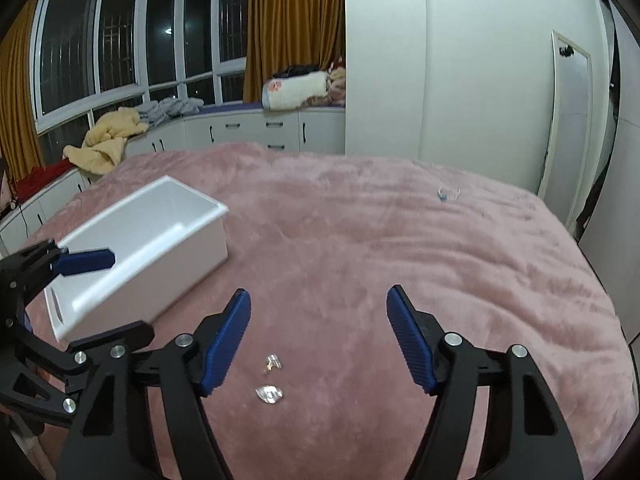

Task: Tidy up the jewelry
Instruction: 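Move both tools back over the last two earrings on the bed, then grasp the pearl-and-gold earring with the left tool while the right tool grasps the silver heart earring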

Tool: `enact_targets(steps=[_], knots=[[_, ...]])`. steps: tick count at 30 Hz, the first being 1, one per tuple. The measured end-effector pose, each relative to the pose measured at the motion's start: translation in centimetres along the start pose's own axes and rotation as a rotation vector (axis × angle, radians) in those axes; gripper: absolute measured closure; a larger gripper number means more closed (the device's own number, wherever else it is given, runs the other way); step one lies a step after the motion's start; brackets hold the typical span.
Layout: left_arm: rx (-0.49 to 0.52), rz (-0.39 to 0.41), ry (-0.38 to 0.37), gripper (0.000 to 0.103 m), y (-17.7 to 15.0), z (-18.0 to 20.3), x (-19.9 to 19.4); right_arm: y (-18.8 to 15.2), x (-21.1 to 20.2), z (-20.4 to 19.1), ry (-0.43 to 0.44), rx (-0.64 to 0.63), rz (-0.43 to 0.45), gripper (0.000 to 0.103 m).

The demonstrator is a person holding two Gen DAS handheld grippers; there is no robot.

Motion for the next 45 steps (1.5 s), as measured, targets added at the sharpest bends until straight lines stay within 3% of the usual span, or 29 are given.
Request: enact_targets(steps=[7,14,20,26,30,33,39,45], knots=[[0.035,-0.027,-0.050,0.012,-0.7,1.4,3.8,-3.6,2.3,0.9,0.008,-0.004,-0.067,0.039],[0.015,-0.065,-0.122,0.019,-1.1,1.9,7.2,-6.6,4.2,0.9,0.041,-0.018,-0.116,0.041],[0.022,-0.138,-0.174,0.039,-2.4,1.8,11.4,-9.6,5.7,-0.6,0.132,-0.048,-0.161,0.050],[0.030,-0.176,-0.227,0.044,-3.8,1.6,14.2,-10.7,6.6,-3.7,0.212,-0.132,-0.167,0.055],[0.041,-0.221,-0.235,0.069,-4.6,1.3,15.8,-11.1,7.7,-4.8,0.222,-0.153,-0.180,0.061],[0.043,-0.243,-0.233,0.086,-5.2,0.9,16.6,-11.5,8.8,-5.1,0.224,-0.159,-0.202,0.076],[0.042,-0.251,-0.238,0.094,-6.0,0.9,17.1,-11.5,9.0,-4.5,0.203,-0.149,-0.201,0.080],[-0.001,-0.234,-0.245,0.092,-5.8,0.7,16.6,-11.3,8.9,-2.4,0.136,-0.106,-0.197,0.081]])
Point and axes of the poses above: each gripper's, at about its wrist camera, not at the fingertips, and x roughly the way its jaws point, z to its right, y to its top, the point moved 7 cm from there along x, roughly the way its jaws point, and after that the axes turned 3 degrees about -y, right-handed, at the moved point
